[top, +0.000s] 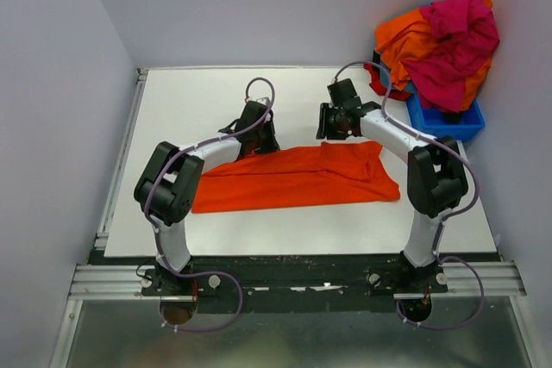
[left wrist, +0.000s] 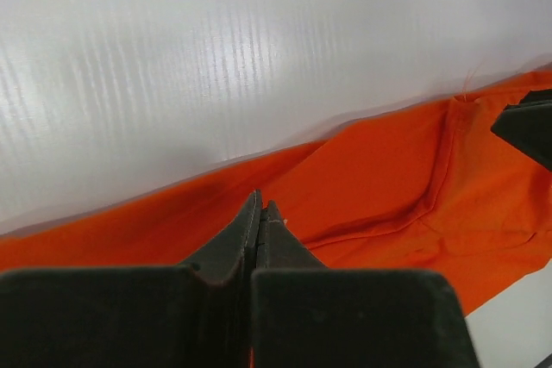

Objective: Fold and stack the t-shirts
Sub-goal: Fold the other side of the tshirt into a rectangle

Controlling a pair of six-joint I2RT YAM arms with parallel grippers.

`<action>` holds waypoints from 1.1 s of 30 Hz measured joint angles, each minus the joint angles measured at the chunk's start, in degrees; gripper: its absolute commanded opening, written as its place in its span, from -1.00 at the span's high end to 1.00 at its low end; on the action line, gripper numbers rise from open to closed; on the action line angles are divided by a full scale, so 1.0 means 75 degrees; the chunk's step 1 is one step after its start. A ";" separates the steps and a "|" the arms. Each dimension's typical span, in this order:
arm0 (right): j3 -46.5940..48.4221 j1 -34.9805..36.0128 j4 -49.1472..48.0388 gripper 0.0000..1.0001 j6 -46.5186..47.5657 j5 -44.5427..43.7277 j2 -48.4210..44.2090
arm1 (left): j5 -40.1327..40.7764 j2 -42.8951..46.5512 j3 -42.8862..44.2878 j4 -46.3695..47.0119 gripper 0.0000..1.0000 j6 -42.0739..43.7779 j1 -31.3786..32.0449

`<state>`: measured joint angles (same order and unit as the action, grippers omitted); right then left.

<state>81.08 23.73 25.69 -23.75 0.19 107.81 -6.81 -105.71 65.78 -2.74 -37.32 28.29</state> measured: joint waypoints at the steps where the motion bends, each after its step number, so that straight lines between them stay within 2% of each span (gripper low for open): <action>1: 0.0082 0.0035 0.0076 0.06 0.0003 -0.0099 0.0105 | -0.0044 -0.0087 0.0064 0.0000 1.00 0.0000 0.0038; 8: 0.0504 0.0227 0.0539 0.11 0.0041 -0.0536 0.0874 | -0.0242 -0.0629 0.0280 -0.0012 1.00 -0.0003 0.0090; 13: 0.0557 0.0364 0.0731 0.58 0.0035 -0.0842 0.1084 | -0.0245 -0.0807 0.0300 0.0003 1.00 -0.0012 0.0082; 19: 0.0026 0.0452 0.0705 0.66 0.0023 -0.1174 0.0580 | -0.0245 -0.0810 0.0300 0.0009 1.00 -0.0006 0.0082; 22: -0.0507 0.0504 0.0685 0.98 0.0000 -0.1285 0.0003 | -0.0245 -0.0810 0.0300 0.0012 1.00 -0.0006 0.0082; 26: -0.1224 0.0659 0.0554 0.98 -0.0102 -0.1309 -0.0699 | -0.0242 -0.0810 0.0300 0.0015 1.00 -0.0003 0.0082; 33: -0.2771 0.1011 0.0367 0.84 -0.0495 -0.1099 -0.1696 | -0.0242 -0.0810 0.0300 0.0015 1.00 0.0006 0.0082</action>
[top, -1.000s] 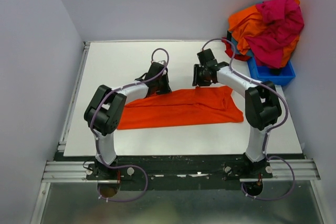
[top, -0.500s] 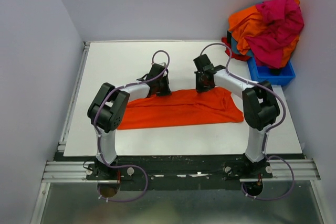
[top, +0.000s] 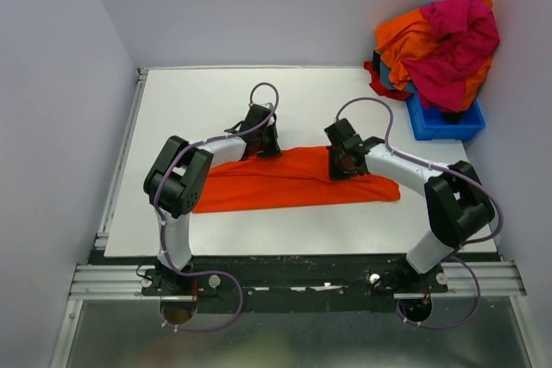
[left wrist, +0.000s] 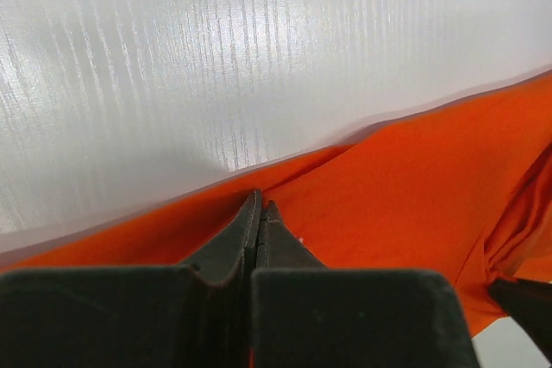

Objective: Fold and stack the t-shirts
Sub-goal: Fold the other side of the tshirt into a rectangle

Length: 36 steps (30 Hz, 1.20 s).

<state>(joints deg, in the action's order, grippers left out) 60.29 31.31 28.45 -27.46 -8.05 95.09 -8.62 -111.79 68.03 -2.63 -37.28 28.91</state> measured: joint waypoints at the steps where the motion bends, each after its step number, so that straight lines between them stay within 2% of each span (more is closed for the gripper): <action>1: -0.0198 0.0064 -0.0012 0.79 -0.0099 0.0047 -0.0128 | -0.0003 0.0000 0.0000 0.0003 1.00 0.0000 0.0000; 2: -0.0370 0.0125 -0.0012 0.50 -0.0219 0.0085 -0.0251 | -0.0003 0.0000 0.0000 0.0003 1.00 0.0003 0.0000; 3: -0.0530 0.0169 -0.0020 0.03 -0.0332 0.0111 -0.0367 | -0.0003 0.0000 0.0000 0.0003 1.00 0.0003 0.0000; 4: -0.0697 0.0201 -0.0026 -0.06 -0.0481 0.0146 -0.0504 | -0.0003 0.0000 0.0000 0.0003 1.00 0.0006 0.0000; 6: -0.1099 0.0265 -0.0023 -0.06 -0.0723 0.0230 -0.0898 | -0.0003 0.0000 0.0000 0.0003 1.00 0.0029 0.0000; 8: -0.1521 0.0286 0.0003 -0.17 -0.0883 0.0341 -0.1440 | -0.0003 0.0000 0.0000 0.0003 1.00 0.0055 0.0006; 11: -0.1792 0.0286 0.0201 -0.11 -0.1029 0.0350 -0.2334 | -0.0003 0.0000 0.0000 0.0003 1.00 0.0090 0.0012; 14: -0.1591 0.0283 0.0283 0.18 -0.0991 0.0090 -0.2838 | 0.0003 0.0000 0.0003 -0.0012 1.00 0.0122 0.0026; 16: -0.1172 0.0277 0.0391 0.36 -0.0883 -0.0149 -0.2713 | 0.0131 0.0006 0.0076 -0.0140 1.00 0.0189 0.0090; 19: -0.0408 0.0189 0.0399 0.99 -0.0653 -0.0431 -0.2087 | 0.0498 0.0061 0.0268 -0.0530 0.96 0.0338 0.0321; 22: 0.0280 0.0035 0.0391 0.99 -0.0519 -0.0644 -0.1262 | 0.0828 0.0239 0.0551 -0.0973 0.81 0.0507 0.0609; 25: 0.0676 -0.0224 0.0356 0.99 -0.0460 -0.0694 -0.0565 | 0.1215 0.0382 0.1029 -0.1413 0.77 0.0688 0.0839; 30: 0.0857 -0.0551 0.0283 0.99 -0.0533 -0.0606 0.0140 | 0.1399 0.0405 0.1556 -0.1559 0.88 0.0819 0.1046; 36: 0.0635 -0.0790 -0.0181 0.99 -0.0679 -0.0102 0.0373 | 0.0662 -0.0137 0.1976 -0.1422 0.92 0.0647 0.1169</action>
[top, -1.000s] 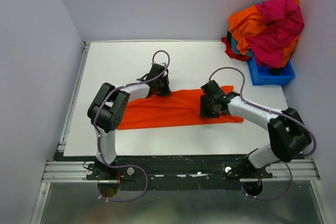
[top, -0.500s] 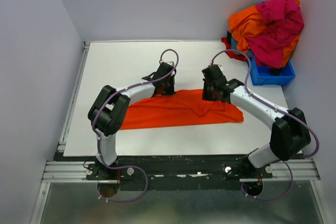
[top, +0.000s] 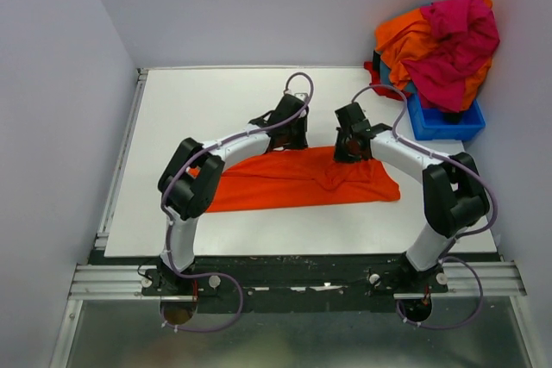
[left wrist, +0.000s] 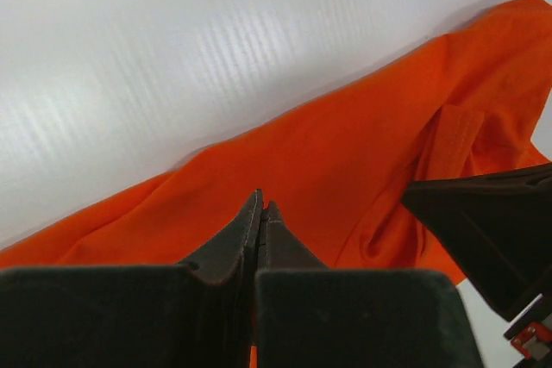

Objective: Fold and stack the t-shirts
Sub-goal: Fold the other side of the tshirt into a rectangle

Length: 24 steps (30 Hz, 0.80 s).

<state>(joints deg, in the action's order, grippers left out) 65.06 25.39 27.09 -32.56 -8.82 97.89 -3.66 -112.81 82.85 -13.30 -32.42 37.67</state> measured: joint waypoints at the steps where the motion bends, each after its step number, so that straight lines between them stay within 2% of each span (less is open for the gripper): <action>1: -0.0064 -0.0009 -0.0090 0.99 -0.0003 0.0096 0.0000 | -0.0128 -0.0160 0.0087 0.0064 0.93 -0.0041 0.0052; 12: -0.1387 -0.0050 -0.0737 0.99 -0.0207 0.0682 -0.0332 | -0.1411 -0.1620 0.0839 0.0574 0.97 -0.0571 0.0711; 18: -0.2544 -0.0064 -0.0697 0.99 -0.0353 0.0737 -0.1652 | -0.1419 -0.1781 0.1017 0.0504 0.99 -0.0597 0.0729; 24: -0.3401 -0.0064 0.0055 0.99 -0.0597 0.0772 -0.3060 | -0.1335 -0.1804 0.1110 0.0501 1.00 -0.0597 0.0694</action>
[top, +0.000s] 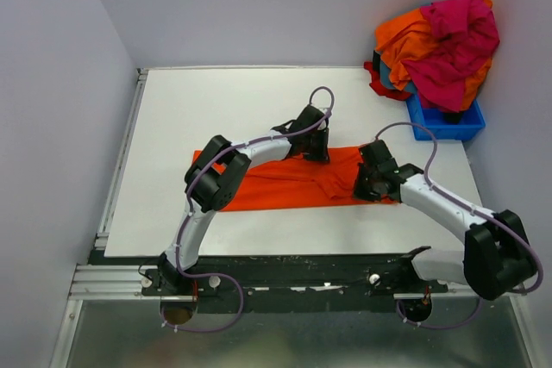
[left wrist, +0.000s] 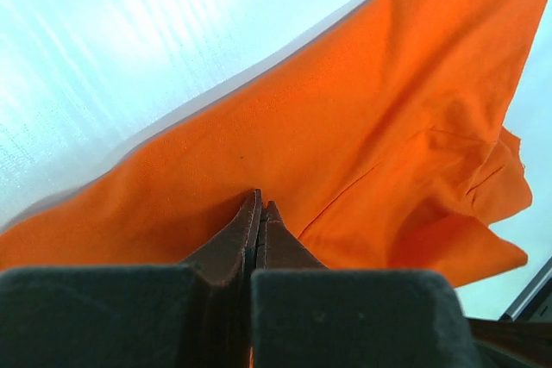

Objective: Fold and stack the t-shirts
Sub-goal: Fold the other side of the tshirt into a rectangle

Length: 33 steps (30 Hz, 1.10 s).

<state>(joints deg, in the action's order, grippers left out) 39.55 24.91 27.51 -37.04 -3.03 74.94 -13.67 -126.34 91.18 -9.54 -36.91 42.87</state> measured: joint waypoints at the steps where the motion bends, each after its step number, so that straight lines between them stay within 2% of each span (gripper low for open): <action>1: -0.0012 0.0000 0.0157 0.99 -0.0009 -0.0070 -0.0242 | 0.0012 0.0000 0.0000 0.0000 1.00 0.0000 0.0000; 5: 0.0606 -0.0044 0.0525 0.99 0.0023 -0.0519 -0.0469 | 0.0044 0.0000 0.0000 0.0003 1.00 -0.0003 0.0000; 10: 0.2116 -0.0254 0.0530 0.99 0.0178 -0.1177 0.0822 | 0.0085 0.0000 0.0000 0.0003 1.00 0.0000 0.0003; 13: 0.2442 -0.0490 0.0469 0.99 0.0160 -0.1300 0.1588 | 0.0102 0.0000 0.0000 0.0000 1.00 0.0003 0.0003; 18: 0.1920 -0.0632 0.0682 0.99 -0.0152 -0.1472 0.1757 | 0.0146 0.0000 0.0000 -0.0003 1.00 0.0035 0.0023; 24: 0.0463 -0.0629 0.0921 0.99 -0.0420 -0.1207 0.0169 | 0.0181 0.0000 0.0000 -0.0017 1.00 0.0087 0.0038; 26: 0.0227 -0.0629 0.1096 0.92 -0.0469 -0.1075 -0.0373 | 0.0195 0.0000 0.0000 -0.0032 1.00 0.0099 0.0038; 30: 0.0329 -0.0629 0.1349 0.95 -0.0452 -0.1134 -0.0895 | 0.0213 0.0000 0.0012 -0.0082 0.75 0.0163 0.0038; 33: 0.0691 -0.0629 0.1419 0.99 -0.0309 -0.1239 -0.0874 | 0.0277 0.0035 0.0099 -0.0242 0.45 0.0274 0.0038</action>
<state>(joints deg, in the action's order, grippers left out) 44.73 20.18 38.15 -39.35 -12.32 68.38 -11.60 -126.08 91.92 -11.35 -34.85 43.16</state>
